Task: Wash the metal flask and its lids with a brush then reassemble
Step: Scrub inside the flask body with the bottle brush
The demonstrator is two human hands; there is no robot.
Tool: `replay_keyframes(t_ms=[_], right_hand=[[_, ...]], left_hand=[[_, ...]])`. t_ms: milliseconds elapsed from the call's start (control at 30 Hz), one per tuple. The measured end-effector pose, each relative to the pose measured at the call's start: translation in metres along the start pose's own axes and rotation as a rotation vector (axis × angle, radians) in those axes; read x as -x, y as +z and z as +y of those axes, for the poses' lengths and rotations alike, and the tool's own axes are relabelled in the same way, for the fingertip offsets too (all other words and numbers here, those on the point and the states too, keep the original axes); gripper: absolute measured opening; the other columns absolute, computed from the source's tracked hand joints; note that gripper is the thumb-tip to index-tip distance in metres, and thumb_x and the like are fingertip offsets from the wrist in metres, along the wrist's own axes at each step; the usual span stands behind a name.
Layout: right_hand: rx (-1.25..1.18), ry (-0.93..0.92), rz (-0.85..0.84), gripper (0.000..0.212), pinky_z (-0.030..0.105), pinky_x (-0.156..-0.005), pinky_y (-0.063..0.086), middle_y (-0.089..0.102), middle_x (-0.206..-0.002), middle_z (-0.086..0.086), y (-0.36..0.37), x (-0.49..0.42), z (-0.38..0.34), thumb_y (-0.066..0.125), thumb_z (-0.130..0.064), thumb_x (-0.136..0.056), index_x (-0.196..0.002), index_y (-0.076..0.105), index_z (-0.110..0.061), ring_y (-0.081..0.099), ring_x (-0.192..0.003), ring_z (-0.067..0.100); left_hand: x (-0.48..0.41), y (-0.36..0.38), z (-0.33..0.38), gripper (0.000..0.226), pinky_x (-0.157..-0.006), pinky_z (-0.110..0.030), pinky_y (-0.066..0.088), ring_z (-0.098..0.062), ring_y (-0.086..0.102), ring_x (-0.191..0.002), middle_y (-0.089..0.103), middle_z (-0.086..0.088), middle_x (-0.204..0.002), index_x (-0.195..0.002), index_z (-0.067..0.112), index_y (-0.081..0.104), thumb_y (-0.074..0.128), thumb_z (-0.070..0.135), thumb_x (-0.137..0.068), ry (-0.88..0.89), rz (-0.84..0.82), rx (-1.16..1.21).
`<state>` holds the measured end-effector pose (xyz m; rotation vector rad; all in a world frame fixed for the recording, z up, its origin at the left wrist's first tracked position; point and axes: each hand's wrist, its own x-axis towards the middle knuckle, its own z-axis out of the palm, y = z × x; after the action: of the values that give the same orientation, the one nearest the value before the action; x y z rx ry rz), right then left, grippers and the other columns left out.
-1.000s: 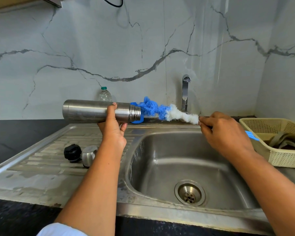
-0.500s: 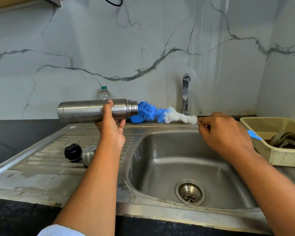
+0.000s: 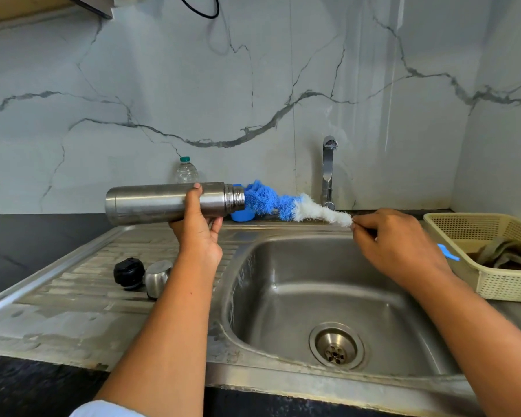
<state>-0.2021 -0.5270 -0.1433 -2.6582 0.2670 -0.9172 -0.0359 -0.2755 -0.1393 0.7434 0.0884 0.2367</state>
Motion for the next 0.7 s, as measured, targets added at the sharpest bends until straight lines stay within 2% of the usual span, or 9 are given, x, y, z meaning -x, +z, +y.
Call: replay_keyframes(t_ms=[67,133,200,300,367,467,533,633,700], right_hand=[[-0.005,0.029,0.015,0.027,0.038,-0.064,0.048,0.057,-0.081,0.000,-0.002,-0.002,0.003,0.052,-0.033,-0.099,-0.095,0.076,-0.021,0.055,-0.078,0.028],[-0.020,0.074,0.029,0.026,0.034,-0.058,0.040,0.057,-0.076,0.001,-0.001,-0.003,0.002,0.053,-0.032,-0.100,-0.096,0.076,-0.022,0.053,-0.072,0.028],[-0.085,0.104,0.017,0.026,0.032,-0.055,0.034,0.059,-0.071,0.003,0.002,-0.003,0.000,0.053,-0.030,-0.101,-0.095,0.076,-0.019,0.053,-0.066,0.024],[-0.214,0.123,-0.057,0.027,0.027,-0.051,0.034,0.063,-0.069,0.002,0.009,-0.002,-0.007,0.051,-0.029,-0.104,-0.096,0.074,-0.017,0.055,-0.063,0.017],[-0.280,0.124,-0.106,0.021,0.023,-0.050,0.033,0.065,-0.074,-0.004,0.016,0.001,-0.013,0.052,-0.029,-0.104,-0.098,0.073,-0.026,0.055,-0.063,0.010],[-0.337,0.119,-0.168,0.016,0.020,-0.048,0.031,0.064,-0.075,-0.009,0.025,0.002,-0.016,0.057,-0.031,-0.103,-0.102,0.073,-0.035,0.052,-0.060,0.007],[-0.351,0.135,-0.208,0.014,0.020,-0.050,0.035,0.066,-0.079,-0.009,0.030,0.003,-0.016,0.060,-0.033,-0.101,-0.096,0.071,-0.039,0.056,-0.065,0.007],[-0.373,0.160,-0.224,0.012,0.022,-0.062,0.045,0.071,-0.092,-0.009,0.036,0.003,-0.014,0.064,-0.033,-0.099,-0.092,0.072,-0.039,0.063,-0.083,0.007],[-0.402,0.198,-0.238,0.012,0.026,-0.069,0.050,0.071,-0.093,-0.007,0.040,0.004,-0.014,0.065,-0.034,-0.099,-0.090,0.073,-0.036,0.064,-0.085,0.010]], left_hand=[[-0.001,-0.002,0.000,0.058,-0.073,-0.027,0.062,-0.016,0.074,-0.103,0.073,0.000,-0.121,-0.125,0.027,0.055,0.087,0.034,-0.077,0.001,0.008,0.025],[-0.002,-0.003,-0.001,0.062,-0.072,-0.027,0.062,-0.015,0.075,-0.102,0.073,-0.001,-0.121,-0.127,0.026,0.055,0.088,0.033,-0.076,-0.013,-0.005,0.030],[-0.003,-0.002,-0.003,0.069,-0.069,-0.025,0.061,-0.016,0.075,-0.103,0.073,-0.002,-0.123,-0.132,0.024,0.057,0.091,0.033,-0.073,-0.045,-0.040,0.027],[-0.001,0.001,-0.006,0.084,-0.067,-0.024,0.061,-0.015,0.073,-0.109,0.073,-0.001,-0.126,-0.135,0.022,0.058,0.097,0.039,-0.063,-0.081,-0.099,0.018],[0.003,0.003,-0.007,0.097,-0.072,-0.026,0.060,-0.015,0.070,-0.114,0.072,0.000,-0.128,-0.138,0.023,0.056,0.096,0.049,-0.054,-0.089,-0.139,0.007],[0.006,0.005,-0.006,0.090,-0.087,-0.034,0.059,-0.020,0.065,-0.121,0.069,-0.004,-0.131,-0.138,0.023,0.055,0.087,0.056,-0.061,-0.112,-0.177,0.047],[0.008,0.005,-0.004,0.078,-0.092,-0.034,0.057,-0.020,0.064,-0.121,0.069,-0.004,-0.130,-0.137,0.022,0.056,0.084,0.053,-0.071,-0.131,-0.172,0.072],[0.011,0.006,-0.002,0.084,-0.094,-0.030,0.056,-0.018,0.067,-0.114,0.071,-0.003,-0.125,-0.138,0.019,0.055,0.089,0.043,-0.065,-0.151,-0.126,0.074],[0.009,0.005,-0.003,0.076,-0.093,-0.030,0.056,-0.017,0.068,-0.111,0.071,-0.003,-0.122,-0.137,0.018,0.056,0.091,0.032,-0.072,-0.175,-0.102,0.070]])
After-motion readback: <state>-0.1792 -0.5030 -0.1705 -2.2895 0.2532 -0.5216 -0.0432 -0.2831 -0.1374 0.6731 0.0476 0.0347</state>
